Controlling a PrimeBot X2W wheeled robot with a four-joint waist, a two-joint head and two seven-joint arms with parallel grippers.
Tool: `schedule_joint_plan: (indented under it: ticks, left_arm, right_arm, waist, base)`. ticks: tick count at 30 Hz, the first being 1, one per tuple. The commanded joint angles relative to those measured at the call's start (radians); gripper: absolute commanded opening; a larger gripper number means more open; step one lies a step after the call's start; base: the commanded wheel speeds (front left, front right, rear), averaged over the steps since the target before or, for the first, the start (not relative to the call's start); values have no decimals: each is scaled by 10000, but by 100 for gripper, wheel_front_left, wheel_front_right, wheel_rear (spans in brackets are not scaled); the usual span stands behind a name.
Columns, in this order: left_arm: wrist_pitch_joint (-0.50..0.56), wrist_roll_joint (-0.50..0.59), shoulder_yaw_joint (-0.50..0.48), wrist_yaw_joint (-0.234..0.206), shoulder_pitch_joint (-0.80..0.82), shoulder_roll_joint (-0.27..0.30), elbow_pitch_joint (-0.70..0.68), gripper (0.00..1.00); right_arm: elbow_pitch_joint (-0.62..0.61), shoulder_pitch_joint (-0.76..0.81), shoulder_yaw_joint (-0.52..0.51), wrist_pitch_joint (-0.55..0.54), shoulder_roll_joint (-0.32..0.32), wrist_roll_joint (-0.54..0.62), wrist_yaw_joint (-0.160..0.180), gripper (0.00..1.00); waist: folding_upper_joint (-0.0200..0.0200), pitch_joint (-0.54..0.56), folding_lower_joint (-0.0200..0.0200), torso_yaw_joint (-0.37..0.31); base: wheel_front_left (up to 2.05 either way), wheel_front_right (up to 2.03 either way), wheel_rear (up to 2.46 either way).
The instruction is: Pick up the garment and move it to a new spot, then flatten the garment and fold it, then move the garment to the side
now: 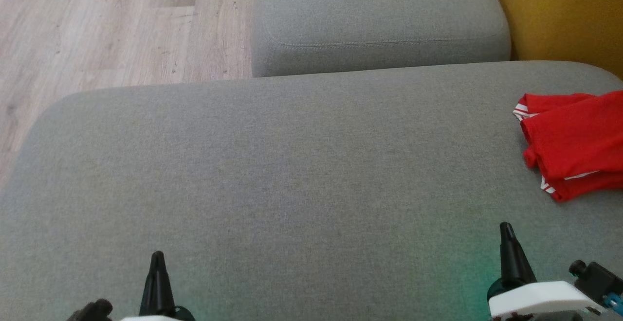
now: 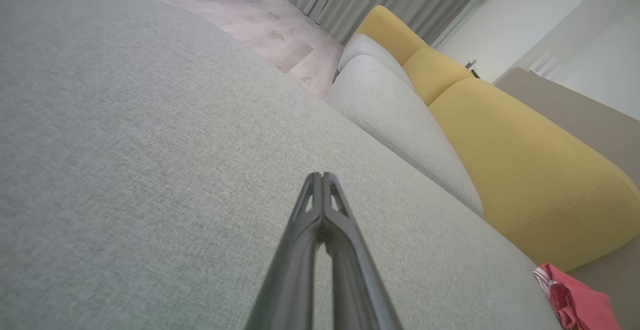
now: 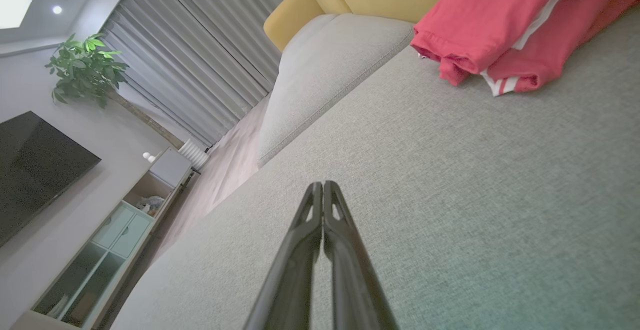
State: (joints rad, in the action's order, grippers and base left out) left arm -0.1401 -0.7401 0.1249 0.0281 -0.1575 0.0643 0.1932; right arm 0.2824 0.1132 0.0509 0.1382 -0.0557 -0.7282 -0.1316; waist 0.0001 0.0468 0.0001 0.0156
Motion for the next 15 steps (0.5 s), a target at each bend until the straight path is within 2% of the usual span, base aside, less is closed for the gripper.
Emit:
schedule_joint_plan:
  ticks: [1,15]
  left_arm:
    - [75,-289,-269,97,563,133,-243,0]
    - [449,-1935,-560,270,942,156,-109,0]
  right_arm:
    - [-344,-519,-5,-91,-167,-304,4,0]
    - [-356,-826,-225,-473,-187,-1955,5,0]
  waist:
    - [-1,-8,-1,-2]
    - [-1,-100,-1,-31]
  base:
    - [0,0,0]
    - [0,0,0]
